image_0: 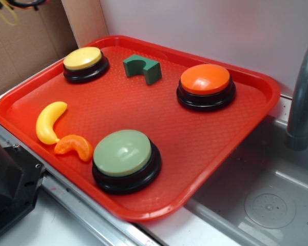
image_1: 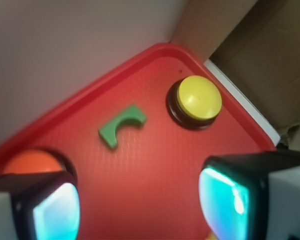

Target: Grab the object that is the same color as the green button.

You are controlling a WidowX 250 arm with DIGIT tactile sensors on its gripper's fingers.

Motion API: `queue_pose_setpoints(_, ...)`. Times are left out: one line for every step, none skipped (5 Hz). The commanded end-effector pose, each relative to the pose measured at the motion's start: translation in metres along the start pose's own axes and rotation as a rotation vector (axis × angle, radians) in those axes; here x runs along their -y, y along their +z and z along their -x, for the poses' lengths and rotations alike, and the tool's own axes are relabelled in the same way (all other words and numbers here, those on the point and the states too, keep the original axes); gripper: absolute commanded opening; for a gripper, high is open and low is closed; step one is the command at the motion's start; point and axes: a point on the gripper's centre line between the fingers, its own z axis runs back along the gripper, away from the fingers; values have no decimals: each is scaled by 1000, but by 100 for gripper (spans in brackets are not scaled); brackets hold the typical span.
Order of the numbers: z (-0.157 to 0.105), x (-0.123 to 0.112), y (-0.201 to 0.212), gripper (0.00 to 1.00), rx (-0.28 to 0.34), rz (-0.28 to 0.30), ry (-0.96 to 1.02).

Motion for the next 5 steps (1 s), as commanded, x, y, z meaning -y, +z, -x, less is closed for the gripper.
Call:
queue_pose_setpoints(-39,-23,-43,100,10,-47,237)
queue_pose_setpoints(-43,-32,-71,100,-12,-61,252)
queue_pose_setpoints(-42,-37,-99,100,-39,-73,256)
queue_pose_setpoints(-31,-30,-122,100,-90,-36,228)
queue_pose_setpoints(-22,-14,-131,100,-150,34,224)
